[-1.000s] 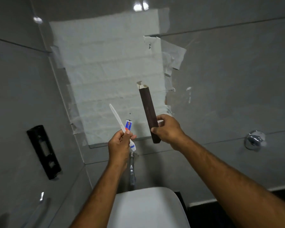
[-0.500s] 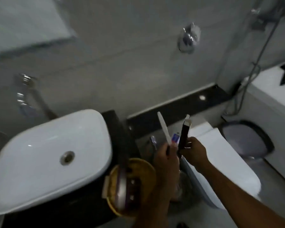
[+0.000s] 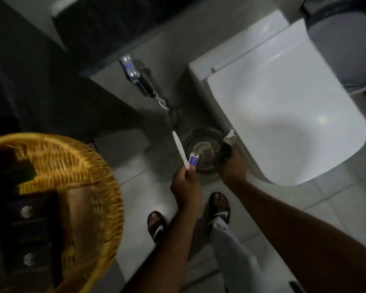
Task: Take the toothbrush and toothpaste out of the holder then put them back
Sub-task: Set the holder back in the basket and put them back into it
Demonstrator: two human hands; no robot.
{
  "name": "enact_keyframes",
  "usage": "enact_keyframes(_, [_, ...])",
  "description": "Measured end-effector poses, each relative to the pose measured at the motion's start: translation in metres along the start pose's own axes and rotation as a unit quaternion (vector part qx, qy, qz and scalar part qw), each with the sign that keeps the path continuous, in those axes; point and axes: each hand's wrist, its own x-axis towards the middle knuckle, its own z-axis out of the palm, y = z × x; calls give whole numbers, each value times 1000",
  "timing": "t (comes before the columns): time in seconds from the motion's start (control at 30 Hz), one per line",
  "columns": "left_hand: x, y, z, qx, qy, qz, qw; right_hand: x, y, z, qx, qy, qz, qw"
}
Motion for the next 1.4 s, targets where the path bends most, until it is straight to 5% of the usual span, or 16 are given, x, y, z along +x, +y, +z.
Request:
enact_keyframes(0.17, [17,-21,16,15,5,0,1000,13,25,32,-61,-48,40,996])
enact_keyframes(0.33, [-31,5,-4,-4,-22,4,1000,-34,2,-14,-68,-28,-5,997])
enact_keyframes(0.5, [-95,83,-49,-45,-85,61,994,-105,-75,-106,-1,99,-159,982])
enact_keyframes(0.7, [-155,178,-166,-83,-159,193,965,-198,-202,-190,58,152,-307,938])
enact_keyframes(0.83, [-161,198,-273,-72,-184,224,954,-255,-287,-205,-17,176,-464,868])
enact_keyframes(0.97, [-152,195,-364,38,-209,243,946,-296,-352,-191,-209,105,-628,742])
enact_keyframes(1.07, [-145,190,-406,64,-230,263,935,-311,-382,-172,-333,53,-692,638])
enact_keyframes(1.13, [-143,187,-425,69,-235,271,931,-321,-393,-161,-396,24,-689,606])
enact_keyframes(1.23, [-138,179,-439,84,-251,286,921,-335,-402,-152,-457,3,-649,609])
enact_keyframes(1.4, [-127,171,-442,123,-227,300,918,-346,-397,-156,-440,-30,-569,695])
